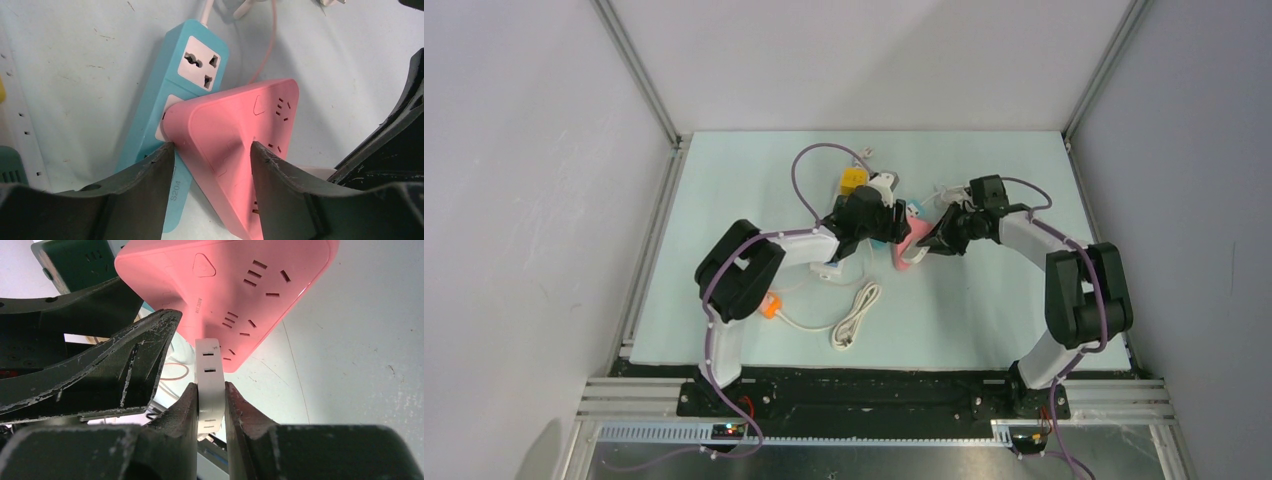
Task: Insert the plug
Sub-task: Insert the plug into the socket.
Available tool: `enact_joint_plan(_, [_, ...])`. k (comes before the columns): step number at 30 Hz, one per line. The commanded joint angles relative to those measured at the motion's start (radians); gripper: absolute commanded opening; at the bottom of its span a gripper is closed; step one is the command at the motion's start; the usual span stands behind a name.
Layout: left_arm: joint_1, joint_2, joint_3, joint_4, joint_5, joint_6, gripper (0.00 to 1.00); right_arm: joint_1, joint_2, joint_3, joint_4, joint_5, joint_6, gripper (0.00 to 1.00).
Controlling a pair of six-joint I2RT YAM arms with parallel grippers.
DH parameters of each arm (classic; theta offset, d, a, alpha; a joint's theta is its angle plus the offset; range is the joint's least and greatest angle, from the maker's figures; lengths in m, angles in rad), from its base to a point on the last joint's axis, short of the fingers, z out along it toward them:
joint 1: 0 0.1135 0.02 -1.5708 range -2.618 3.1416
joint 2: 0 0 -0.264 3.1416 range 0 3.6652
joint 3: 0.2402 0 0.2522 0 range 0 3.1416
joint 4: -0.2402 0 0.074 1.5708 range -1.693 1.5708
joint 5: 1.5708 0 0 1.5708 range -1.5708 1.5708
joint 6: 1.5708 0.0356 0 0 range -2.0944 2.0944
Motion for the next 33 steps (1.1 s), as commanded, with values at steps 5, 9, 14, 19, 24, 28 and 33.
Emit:
enact_joint_plan(5, [0.004, 0.05, -0.002, -0.049, 0.016, 0.019, 0.59, 0.048, 0.123, 0.064, -0.153, 0.257, -0.027, 0.0])
enact_joint_plan(9, [0.005, 0.049, -0.003, -0.049, 0.012, 0.019, 0.57, 0.065, 0.15, 0.173, -0.28, 0.305, -0.012, 0.0])
enact_joint_plan(14, [0.005, 0.054, 0.003, -0.051, 0.014, 0.013, 0.56, 0.072, 0.171, 0.207, -0.33, 0.34, -0.031, 0.0])
enact_joint_plan(19, [0.006, 0.055, 0.006, -0.056, 0.014, 0.01, 0.55, 0.062, 0.166, 0.081, -0.218, 0.306, -0.037, 0.0])
enact_joint_plan(24, [0.008, 0.056, 0.011, -0.063, 0.021, 0.006, 0.54, 0.067, 0.17, 0.013, -0.114, 0.283, -0.08, 0.0])
enact_joint_plan(28, [0.008, 0.055, 0.012, -0.065, 0.023, 0.007, 0.54, 0.1, 0.159, -0.037, -0.038, 0.313, -0.062, 0.0])
enact_joint_plan(33, [0.008, 0.058, 0.016, -0.071, 0.026, 0.0, 0.53, 0.111, 0.121, -0.138, 0.081, 0.339, 0.003, 0.0])
